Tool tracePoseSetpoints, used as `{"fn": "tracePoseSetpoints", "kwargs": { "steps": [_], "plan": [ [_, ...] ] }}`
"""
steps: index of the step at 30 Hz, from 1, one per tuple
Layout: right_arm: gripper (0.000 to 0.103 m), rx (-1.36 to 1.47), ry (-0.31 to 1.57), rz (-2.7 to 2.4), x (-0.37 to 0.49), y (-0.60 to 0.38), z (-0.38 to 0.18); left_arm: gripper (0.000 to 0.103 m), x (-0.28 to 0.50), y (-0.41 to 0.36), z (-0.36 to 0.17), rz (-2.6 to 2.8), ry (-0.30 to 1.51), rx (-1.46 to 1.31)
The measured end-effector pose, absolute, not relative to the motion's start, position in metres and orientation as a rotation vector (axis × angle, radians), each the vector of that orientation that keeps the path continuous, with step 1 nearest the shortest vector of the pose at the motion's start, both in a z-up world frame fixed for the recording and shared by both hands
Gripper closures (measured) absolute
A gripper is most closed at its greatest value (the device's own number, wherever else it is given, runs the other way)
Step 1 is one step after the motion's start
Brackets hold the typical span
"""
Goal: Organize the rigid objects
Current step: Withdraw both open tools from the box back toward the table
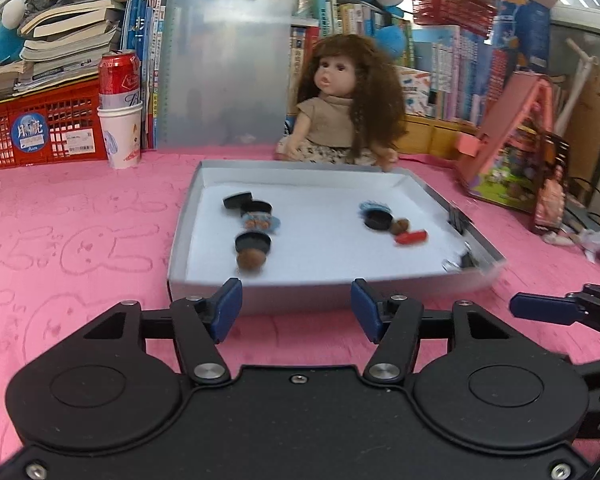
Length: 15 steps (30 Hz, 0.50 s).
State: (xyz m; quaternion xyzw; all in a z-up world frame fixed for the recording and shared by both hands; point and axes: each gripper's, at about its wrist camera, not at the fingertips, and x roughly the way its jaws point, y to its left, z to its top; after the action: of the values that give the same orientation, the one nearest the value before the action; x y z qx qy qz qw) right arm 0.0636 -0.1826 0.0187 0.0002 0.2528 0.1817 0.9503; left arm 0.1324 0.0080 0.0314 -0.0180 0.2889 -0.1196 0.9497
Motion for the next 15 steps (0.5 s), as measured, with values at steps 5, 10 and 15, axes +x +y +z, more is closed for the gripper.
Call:
{"fn": "tracePoseSetpoints", "kwargs": {
  "steps": [5,10,15],
  "plan": [
    [0.023,-0.005,0.546,0.505,0.037,-0.177,0.017,0.045,0.101,0.013,0.03,-0.283,0.596,-0.053],
    [0.021,-0.071,0.551,0.592,0.02,-0.163,0.013,0.045,0.077,0.013,0.028,-0.349,0.629,-0.083],
    [0.021,-0.142,0.555,0.632,0.015,-0.146,0.006,0.056,0.063,0.002,0.022,-0.411,0.666,-0.069]
  ]
}}
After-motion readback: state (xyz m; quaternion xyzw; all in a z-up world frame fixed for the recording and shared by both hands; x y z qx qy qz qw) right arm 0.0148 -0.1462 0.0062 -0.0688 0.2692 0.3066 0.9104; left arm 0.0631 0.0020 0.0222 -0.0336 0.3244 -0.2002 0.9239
